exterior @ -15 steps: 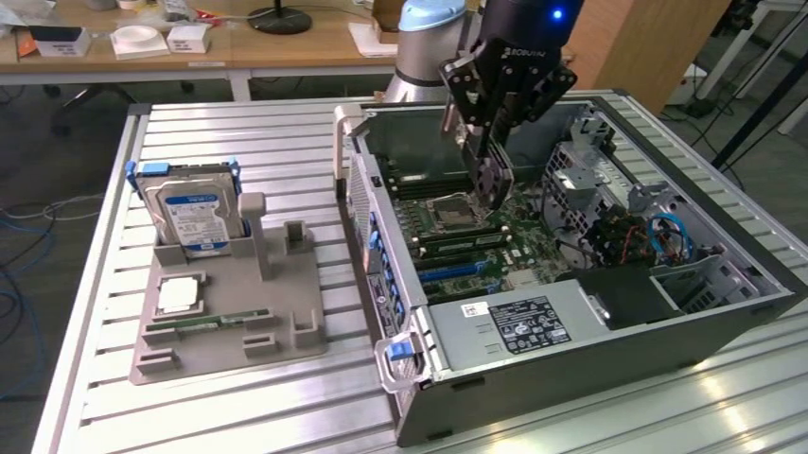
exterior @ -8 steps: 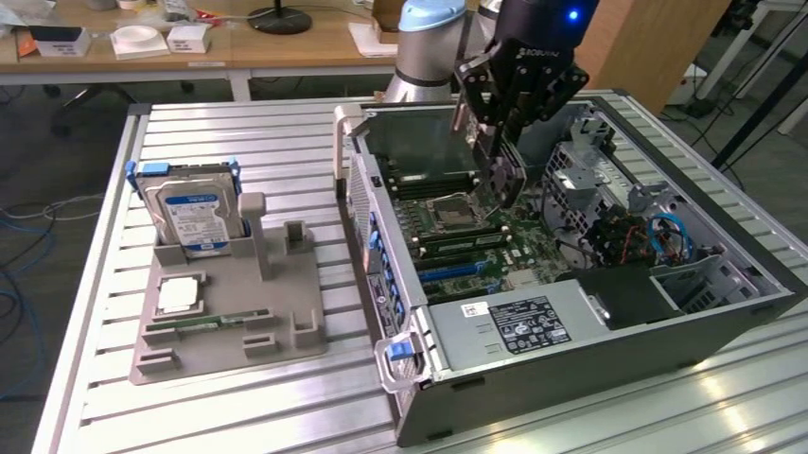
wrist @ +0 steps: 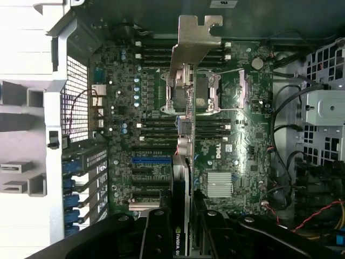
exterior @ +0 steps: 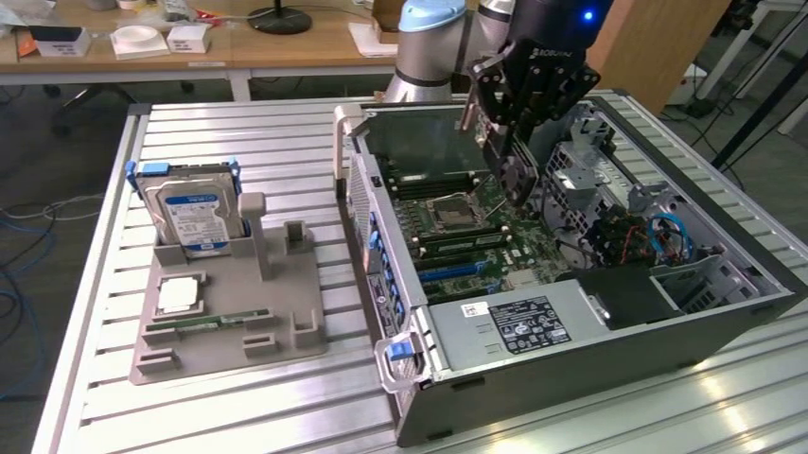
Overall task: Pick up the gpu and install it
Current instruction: 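Pick up the gpu and move the gpu toward the slot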
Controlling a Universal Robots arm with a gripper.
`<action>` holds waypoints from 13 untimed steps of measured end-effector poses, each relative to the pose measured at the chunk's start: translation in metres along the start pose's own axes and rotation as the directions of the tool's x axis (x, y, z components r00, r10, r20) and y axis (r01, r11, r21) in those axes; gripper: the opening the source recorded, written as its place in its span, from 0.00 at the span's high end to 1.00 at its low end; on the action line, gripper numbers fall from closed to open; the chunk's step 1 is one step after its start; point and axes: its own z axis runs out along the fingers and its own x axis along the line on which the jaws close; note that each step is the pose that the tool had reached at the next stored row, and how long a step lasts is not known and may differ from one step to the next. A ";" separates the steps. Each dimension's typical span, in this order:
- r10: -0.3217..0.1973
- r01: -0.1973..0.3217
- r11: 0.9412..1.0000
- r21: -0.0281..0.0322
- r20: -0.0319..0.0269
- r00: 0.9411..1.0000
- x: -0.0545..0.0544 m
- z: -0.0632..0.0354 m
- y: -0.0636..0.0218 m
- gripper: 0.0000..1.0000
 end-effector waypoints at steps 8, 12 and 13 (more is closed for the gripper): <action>-0.013 0.013 1.000 -0.001 0.000 1.000 -0.013 0.0000 0.0002 0.74; -0.016 0.016 1.000 -0.002 0.000 1.000 -0.015 0.0000 0.0003 0.74; -0.016 0.016 1.000 -0.002 0.000 1.000 -0.015 0.0000 0.0003 0.74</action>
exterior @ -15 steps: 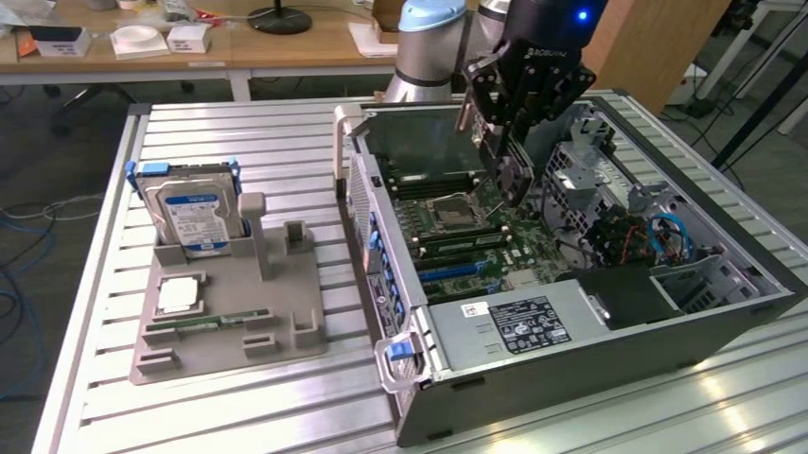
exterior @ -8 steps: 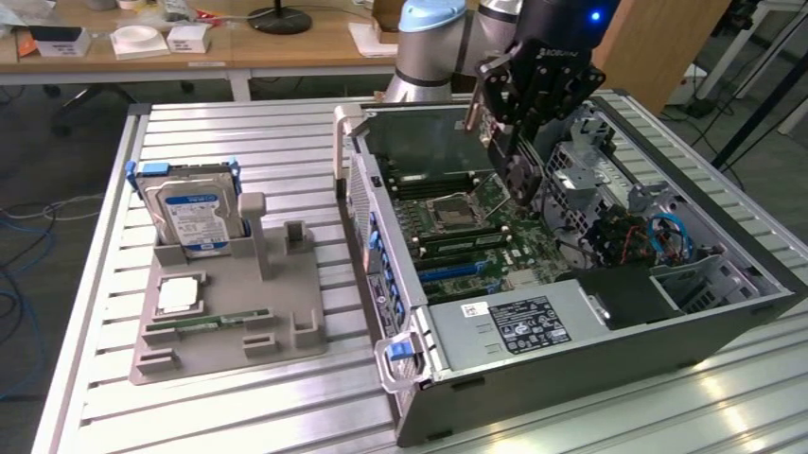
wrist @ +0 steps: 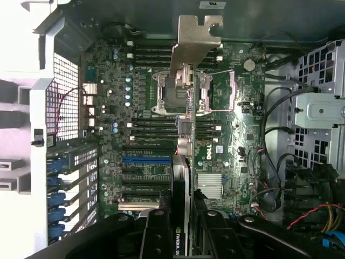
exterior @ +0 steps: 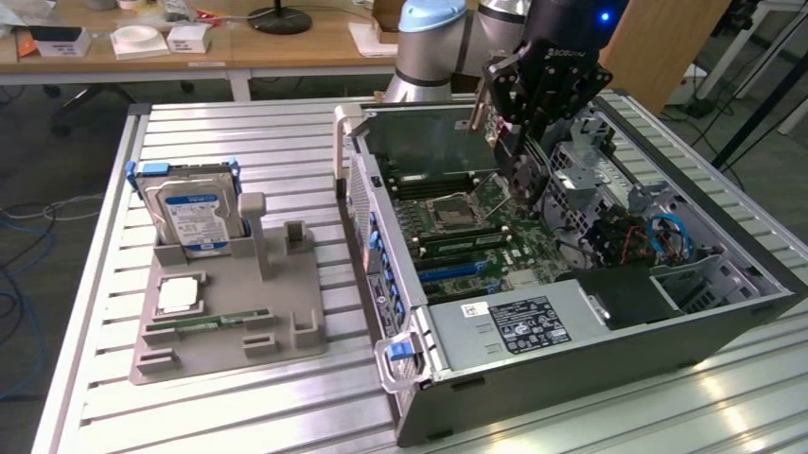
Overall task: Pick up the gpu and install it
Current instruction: 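Pick up the gpu and move the gpu toward the slot, then insert the gpu into the slot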
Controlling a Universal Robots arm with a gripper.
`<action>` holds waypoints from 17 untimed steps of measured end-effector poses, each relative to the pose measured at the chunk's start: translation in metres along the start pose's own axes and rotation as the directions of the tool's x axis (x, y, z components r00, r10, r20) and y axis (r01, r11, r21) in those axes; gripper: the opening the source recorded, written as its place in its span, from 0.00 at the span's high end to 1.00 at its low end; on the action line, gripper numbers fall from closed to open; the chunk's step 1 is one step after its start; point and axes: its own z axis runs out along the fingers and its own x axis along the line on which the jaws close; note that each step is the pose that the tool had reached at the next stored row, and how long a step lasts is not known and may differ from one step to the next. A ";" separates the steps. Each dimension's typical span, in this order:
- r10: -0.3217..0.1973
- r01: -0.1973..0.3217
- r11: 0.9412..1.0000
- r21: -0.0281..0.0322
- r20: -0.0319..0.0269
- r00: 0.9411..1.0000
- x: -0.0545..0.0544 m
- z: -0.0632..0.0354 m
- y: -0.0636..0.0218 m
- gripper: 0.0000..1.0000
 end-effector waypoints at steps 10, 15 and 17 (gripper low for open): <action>0.000 0.000 1.000 0.000 0.000 1.000 0.000 0.0000 0.0000 0.74; -0.011 0.011 1.000 0.000 0.000 1.000 0.000 0.0003 0.0000 0.74; -0.017 0.017 1.000 0.000 0.000 1.000 0.000 0.0005 0.0000 0.74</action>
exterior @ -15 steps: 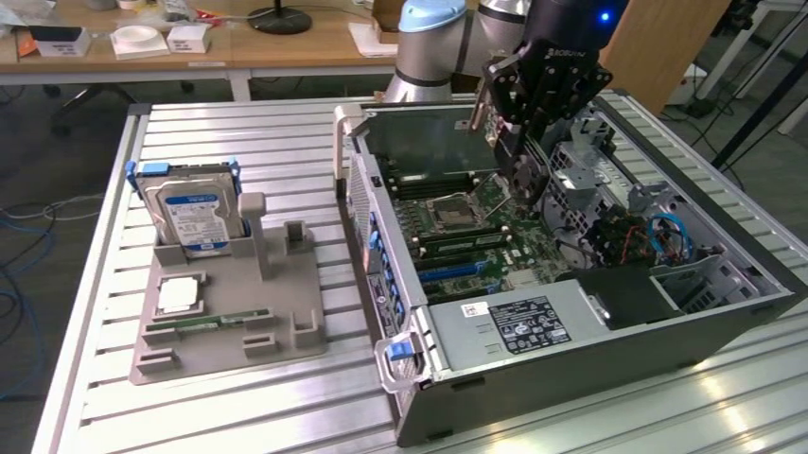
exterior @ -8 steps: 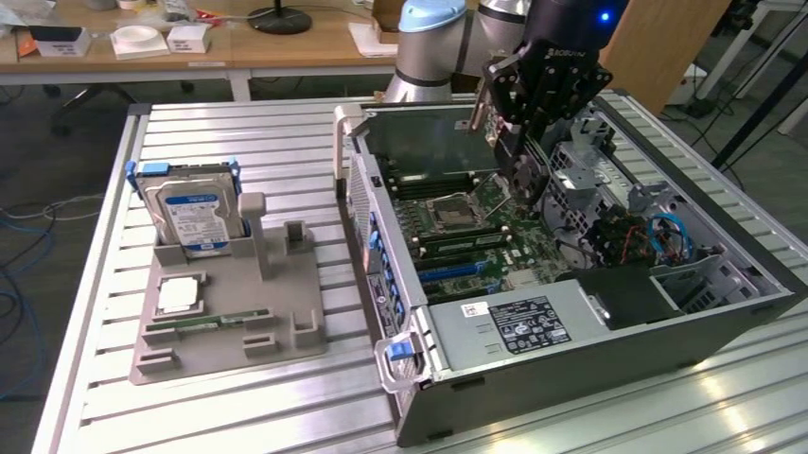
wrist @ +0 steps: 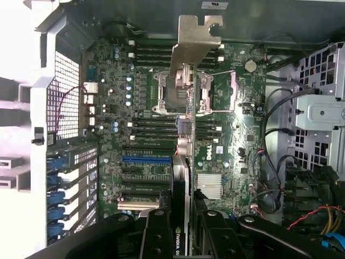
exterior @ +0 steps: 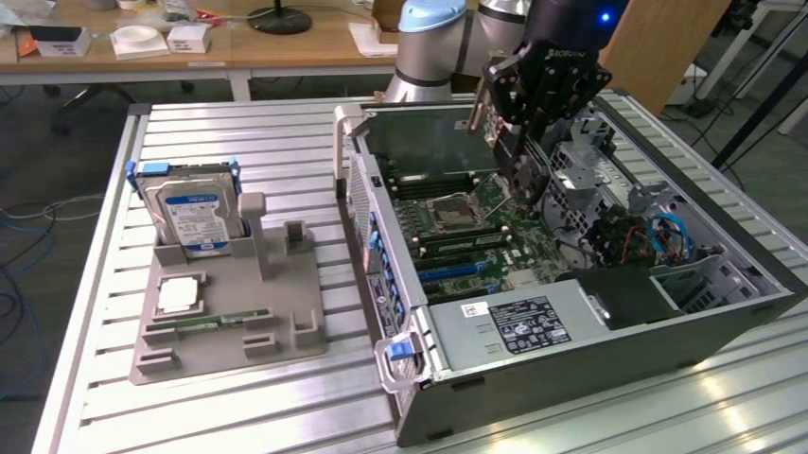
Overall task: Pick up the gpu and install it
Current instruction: 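Insert the gpu into the slot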
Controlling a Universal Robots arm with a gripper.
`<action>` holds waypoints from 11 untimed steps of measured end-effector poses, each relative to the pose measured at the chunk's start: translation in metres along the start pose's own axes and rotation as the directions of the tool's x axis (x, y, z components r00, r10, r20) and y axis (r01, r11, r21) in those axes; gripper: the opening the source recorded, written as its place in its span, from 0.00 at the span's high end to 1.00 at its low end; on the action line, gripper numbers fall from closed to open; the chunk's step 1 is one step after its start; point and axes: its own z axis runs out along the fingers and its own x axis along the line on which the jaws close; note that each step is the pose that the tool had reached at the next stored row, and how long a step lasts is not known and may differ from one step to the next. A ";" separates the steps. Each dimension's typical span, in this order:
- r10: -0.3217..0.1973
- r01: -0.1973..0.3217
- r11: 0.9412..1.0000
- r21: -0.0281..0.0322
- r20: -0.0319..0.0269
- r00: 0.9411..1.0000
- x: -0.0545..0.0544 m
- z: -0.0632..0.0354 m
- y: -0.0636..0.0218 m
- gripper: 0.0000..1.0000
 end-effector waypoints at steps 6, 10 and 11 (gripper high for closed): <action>-0.019 0.019 1.000 0.000 0.000 1.000 0.000 0.0004 0.0000 0.74; -0.030 0.030 1.000 0.000 -0.001 1.000 0.000 0.0008 0.0000 0.74; -0.033 0.033 0.999 0.000 -0.001 0.999 0.000 0.0009 0.0000 0.74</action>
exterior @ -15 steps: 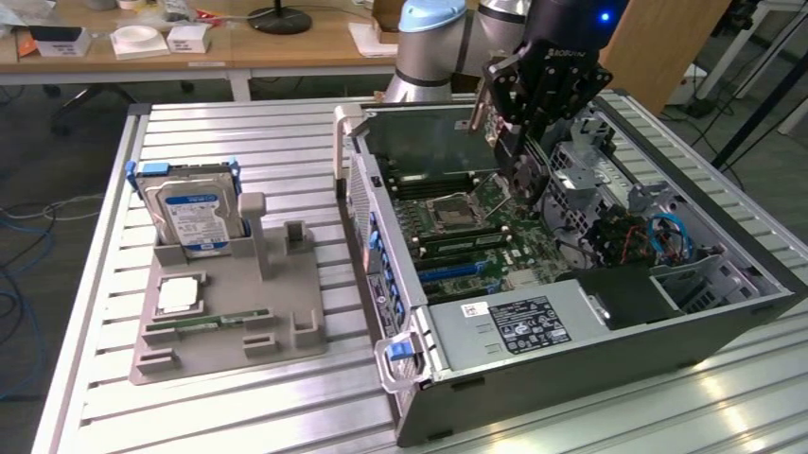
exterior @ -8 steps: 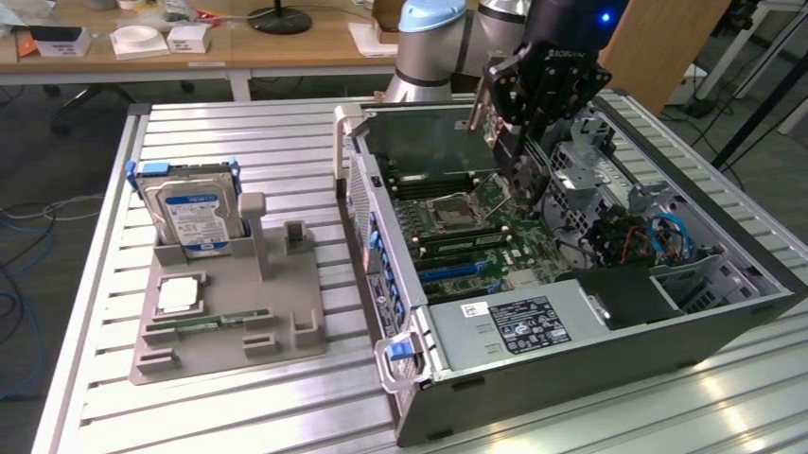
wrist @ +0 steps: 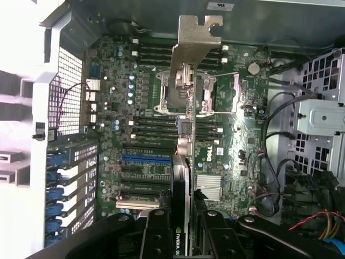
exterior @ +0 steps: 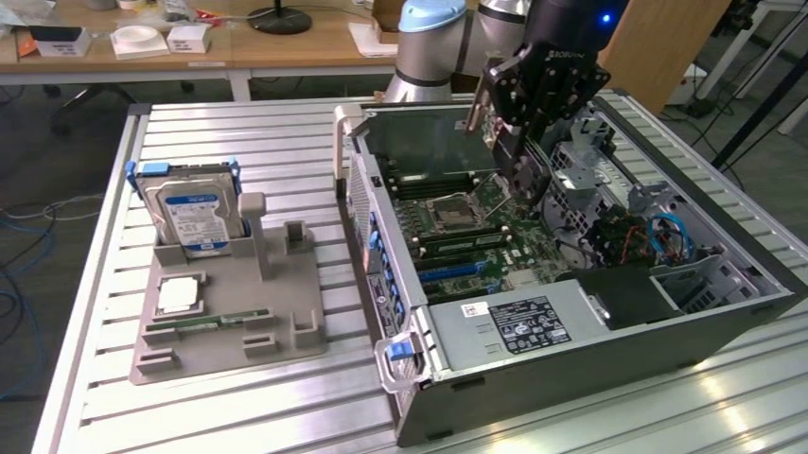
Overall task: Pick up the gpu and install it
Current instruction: 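Insert the gpu into the slot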
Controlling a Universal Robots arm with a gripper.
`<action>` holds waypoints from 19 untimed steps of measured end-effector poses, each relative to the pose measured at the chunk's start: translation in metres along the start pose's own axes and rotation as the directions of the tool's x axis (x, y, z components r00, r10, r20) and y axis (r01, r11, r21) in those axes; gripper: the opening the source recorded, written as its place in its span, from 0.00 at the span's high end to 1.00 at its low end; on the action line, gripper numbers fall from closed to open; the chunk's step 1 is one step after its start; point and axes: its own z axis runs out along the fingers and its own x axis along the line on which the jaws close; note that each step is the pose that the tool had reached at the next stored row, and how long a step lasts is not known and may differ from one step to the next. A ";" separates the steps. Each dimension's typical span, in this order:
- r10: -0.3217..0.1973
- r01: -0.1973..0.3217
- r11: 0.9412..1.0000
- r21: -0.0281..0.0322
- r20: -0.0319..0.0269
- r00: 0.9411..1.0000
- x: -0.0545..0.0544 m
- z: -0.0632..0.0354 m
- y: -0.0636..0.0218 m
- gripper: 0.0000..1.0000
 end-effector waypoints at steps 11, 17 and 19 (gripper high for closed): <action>-0.030 0.030 1.000 0.000 0.000 1.000 0.000 0.0007 0.0000 0.74; -0.046 0.046 0.999 0.000 -0.001 0.999 0.000 0.0010 0.0000 0.74; -0.052 0.052 0.999 0.000 -0.001 0.999 0.000 0.0011 0.0000 0.74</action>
